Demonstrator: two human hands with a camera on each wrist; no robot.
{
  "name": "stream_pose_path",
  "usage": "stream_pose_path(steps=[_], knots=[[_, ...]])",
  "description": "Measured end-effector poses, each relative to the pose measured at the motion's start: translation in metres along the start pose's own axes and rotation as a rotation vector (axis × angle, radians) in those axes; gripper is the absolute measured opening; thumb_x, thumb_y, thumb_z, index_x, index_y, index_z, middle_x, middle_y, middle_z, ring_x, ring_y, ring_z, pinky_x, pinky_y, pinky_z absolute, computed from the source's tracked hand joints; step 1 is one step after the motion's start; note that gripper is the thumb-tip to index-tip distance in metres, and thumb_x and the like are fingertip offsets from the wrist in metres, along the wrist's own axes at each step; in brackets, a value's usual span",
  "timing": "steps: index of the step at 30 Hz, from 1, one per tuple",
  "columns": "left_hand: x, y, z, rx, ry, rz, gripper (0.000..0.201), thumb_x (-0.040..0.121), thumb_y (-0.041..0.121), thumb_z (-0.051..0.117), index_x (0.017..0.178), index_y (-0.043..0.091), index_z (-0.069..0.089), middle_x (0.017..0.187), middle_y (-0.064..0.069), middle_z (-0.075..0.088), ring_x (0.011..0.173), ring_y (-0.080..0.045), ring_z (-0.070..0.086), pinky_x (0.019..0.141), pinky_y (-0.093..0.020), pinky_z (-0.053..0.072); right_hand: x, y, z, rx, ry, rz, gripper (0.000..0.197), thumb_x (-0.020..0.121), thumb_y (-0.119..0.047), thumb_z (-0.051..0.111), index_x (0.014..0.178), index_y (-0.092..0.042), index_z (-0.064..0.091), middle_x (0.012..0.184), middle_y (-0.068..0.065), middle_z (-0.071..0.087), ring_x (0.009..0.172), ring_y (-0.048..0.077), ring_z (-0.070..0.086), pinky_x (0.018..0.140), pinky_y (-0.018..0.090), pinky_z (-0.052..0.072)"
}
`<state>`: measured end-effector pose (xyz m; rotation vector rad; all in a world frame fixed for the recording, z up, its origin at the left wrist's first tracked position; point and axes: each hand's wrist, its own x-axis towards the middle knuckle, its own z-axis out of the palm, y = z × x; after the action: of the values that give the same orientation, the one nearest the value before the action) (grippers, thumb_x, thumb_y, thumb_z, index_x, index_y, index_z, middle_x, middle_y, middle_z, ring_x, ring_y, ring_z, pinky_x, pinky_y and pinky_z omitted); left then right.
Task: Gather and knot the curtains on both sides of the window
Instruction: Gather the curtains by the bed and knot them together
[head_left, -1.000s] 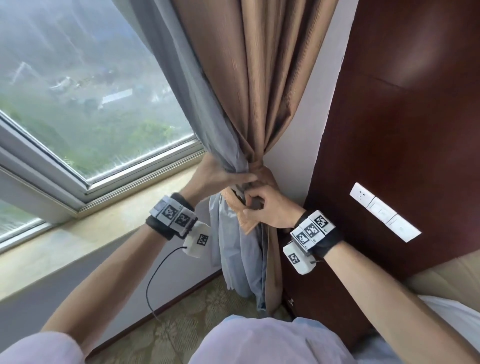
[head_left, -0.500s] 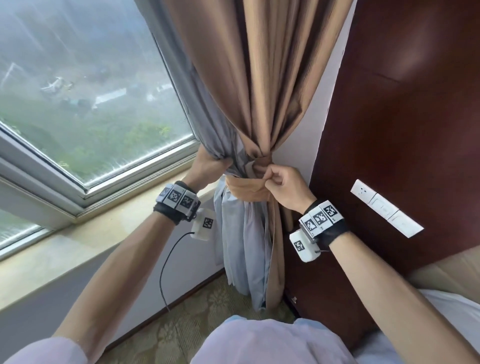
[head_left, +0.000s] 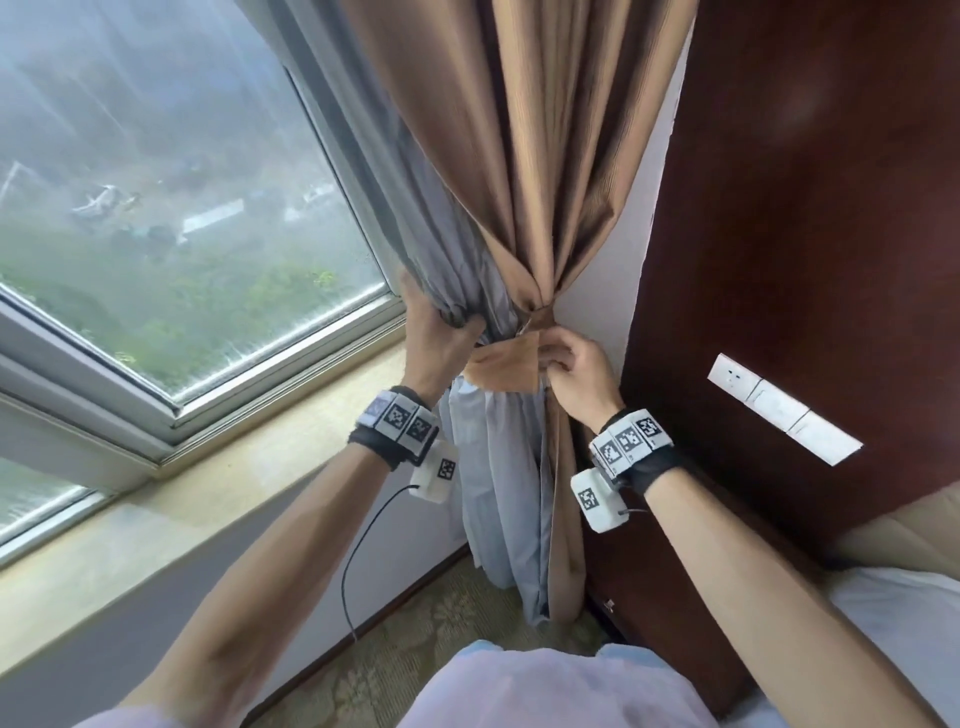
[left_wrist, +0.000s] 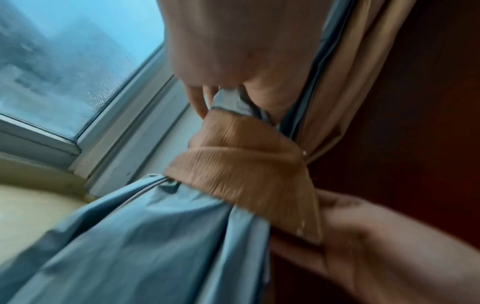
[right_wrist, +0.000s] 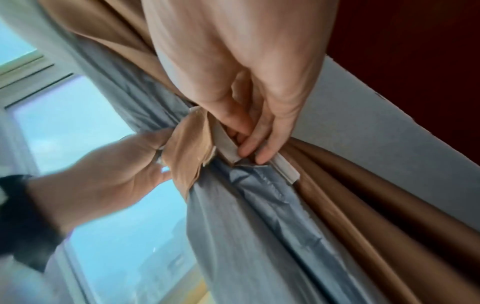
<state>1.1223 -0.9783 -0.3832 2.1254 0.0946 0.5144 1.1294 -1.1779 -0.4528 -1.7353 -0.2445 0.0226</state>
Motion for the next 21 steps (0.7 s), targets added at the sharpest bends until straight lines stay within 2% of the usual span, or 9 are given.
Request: stream_pose_path(steps=[2, 4, 7, 9, 11, 13, 15, 18, 21], knots=[[-0.013, -0.003, 0.004, 0.112, 0.171, 0.151, 0.091, 0.070, 0.018, 0.079, 0.147, 0.002, 0.034, 0.154, -0.016, 0.033, 0.142, -0.032, 0.044, 0.115, -0.043, 0.046, -0.002, 0.001, 0.000, 0.035, 0.001, -0.004, 0.051, 0.085, 0.022, 0.048, 0.107, -0.018, 0.071, 0.102, -0.001, 0.077, 0.098, 0.013, 0.074, 0.095, 0.034, 0.058], [-0.029, -0.003, 0.000, 0.258, 0.392, 0.444, 0.095, 0.075, 0.020, 0.087, 0.148, 0.005, 0.029, 0.156, -0.018, 0.028, 0.147, -0.035, 0.033, 0.124, -0.040, 0.031, -0.002, 0.005, -0.003, 0.058, -0.016, -0.017, 0.050, 0.085, 0.019, 0.054, 0.106, -0.023, 0.071, 0.104, -0.001, 0.077, 0.100, 0.016, 0.074, 0.098, 0.036, 0.058], [-0.050, 0.003, 0.000, 0.460, 0.419, 0.849, 0.050, 0.089, 0.033, 0.081, 0.121, 0.010, 0.049, 0.123, -0.013, 0.057, 0.111, -0.027, 0.056, 0.097, -0.036, 0.044, -0.006, 0.003, -0.005, 0.033, -0.074, -0.034, 0.040, 0.085, 0.014, 0.063, 0.110, -0.017, 0.071, 0.106, 0.000, 0.077, 0.100, 0.016, 0.075, 0.091, 0.025, 0.058], [-0.053, 0.004, 0.003, 0.672, 0.144, 0.838, 0.035, 0.097, 0.041, 0.069, 0.113, 0.013, 0.056, 0.104, -0.007, 0.071, 0.094, -0.025, 0.064, 0.086, -0.035, 0.043, -0.006, 0.002, 0.000, 0.039, -0.088, -0.058, 0.037, 0.085, 0.015, 0.065, 0.109, -0.014, 0.069, 0.102, 0.000, 0.074, 0.093, 0.010, 0.074, 0.082, 0.018, 0.057], [-0.052, 0.004, 0.005, 0.837, -0.041, 0.694, 0.038, 0.089, 0.049, 0.075, 0.103, 0.015, 0.064, 0.093, -0.001, 0.074, 0.093, -0.024, 0.064, 0.088, -0.037, 0.040, -0.003, 0.002, 0.004, 0.038, -0.087, -0.056, 0.035, 0.087, 0.016, 0.067, 0.109, -0.011, 0.071, 0.097, -0.001, 0.073, 0.087, 0.005, 0.072, 0.079, 0.018, 0.057], [-0.048, 0.004, 0.005, 0.876, -0.126, 0.633, 0.036, 0.082, 0.053, 0.076, 0.085, 0.019, 0.066, 0.081, 0.004, 0.074, 0.089, -0.023, 0.059, 0.088, -0.038, 0.035, -0.001, 0.000, 0.004, -0.036, -0.076, -0.103, 0.027, 0.089, 0.007, 0.072, 0.108, -0.012, 0.074, 0.096, -0.002, 0.075, 0.086, 0.009, 0.074, 0.085, 0.030, 0.062], [-0.046, -0.002, 0.004, 0.772, -0.187, 0.627, 0.032, 0.088, 0.053, 0.064, 0.079, 0.022, 0.064, 0.080, 0.006, 0.074, 0.088, -0.022, 0.056, 0.088, -0.041, 0.035, 0.000, -0.005, -0.005, -0.273, 0.003, -0.302, 0.017, 0.090, -0.010, 0.075, 0.107, -0.017, 0.076, 0.101, -0.003, 0.073, 0.088, 0.019, 0.073, 0.083, 0.043, 0.062], [-0.051, -0.013, -0.004, 0.632, -0.172, 0.718, 0.035, 0.095, 0.049, 0.056, 0.078, 0.020, 0.066, 0.083, 0.007, 0.076, 0.090, -0.022, 0.058, 0.088, -0.042, 0.036, 0.009, -0.018, -0.024, -0.655, 0.098, -0.628, 0.032, 0.089, -0.023, 0.080, 0.120, -0.016, 0.074, 0.110, 0.004, 0.065, 0.096, 0.026, 0.065, 0.084, 0.042, 0.057], [-0.061, -0.019, -0.010, 0.638, -0.095, 0.846, 0.033, 0.095, 0.044, 0.062, 0.084, 0.017, 0.077, 0.087, 0.008, 0.078, 0.100, -0.019, 0.057, 0.091, -0.036, 0.036, 0.027, -0.028, -0.037, -0.771, 0.049, -0.797, 0.034, 0.089, -0.028, 0.083, 0.120, -0.016, 0.074, 0.108, 0.008, 0.063, 0.089, 0.026, 0.061, 0.076, 0.042, 0.056]])
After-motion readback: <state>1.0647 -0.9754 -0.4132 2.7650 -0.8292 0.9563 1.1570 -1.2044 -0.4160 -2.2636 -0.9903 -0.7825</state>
